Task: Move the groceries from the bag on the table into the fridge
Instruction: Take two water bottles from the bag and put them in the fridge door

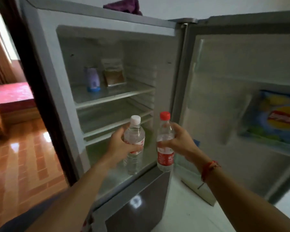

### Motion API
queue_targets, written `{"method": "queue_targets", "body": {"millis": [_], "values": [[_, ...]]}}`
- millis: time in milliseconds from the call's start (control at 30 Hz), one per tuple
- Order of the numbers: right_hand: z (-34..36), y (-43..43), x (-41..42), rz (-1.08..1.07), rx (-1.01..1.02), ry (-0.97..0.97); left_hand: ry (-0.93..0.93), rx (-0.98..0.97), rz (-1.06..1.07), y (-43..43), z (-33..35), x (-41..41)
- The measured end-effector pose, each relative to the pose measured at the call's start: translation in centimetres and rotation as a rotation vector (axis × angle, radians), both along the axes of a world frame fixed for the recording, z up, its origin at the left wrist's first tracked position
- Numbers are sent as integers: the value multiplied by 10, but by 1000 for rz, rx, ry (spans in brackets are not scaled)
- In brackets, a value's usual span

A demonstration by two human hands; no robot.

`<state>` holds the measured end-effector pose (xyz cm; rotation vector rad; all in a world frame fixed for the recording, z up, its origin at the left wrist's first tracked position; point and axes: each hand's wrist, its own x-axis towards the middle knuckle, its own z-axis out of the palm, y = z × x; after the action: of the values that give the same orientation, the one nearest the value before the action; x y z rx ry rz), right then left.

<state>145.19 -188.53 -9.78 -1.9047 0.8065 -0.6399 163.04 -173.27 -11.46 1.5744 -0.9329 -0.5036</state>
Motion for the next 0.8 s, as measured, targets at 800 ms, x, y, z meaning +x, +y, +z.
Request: {"method": "queue_targets", "body": {"millis": [800], "values": [[-3, -8, -205, -445, -4, -20, -32, -66, -391, -103, -3, -149]]}}
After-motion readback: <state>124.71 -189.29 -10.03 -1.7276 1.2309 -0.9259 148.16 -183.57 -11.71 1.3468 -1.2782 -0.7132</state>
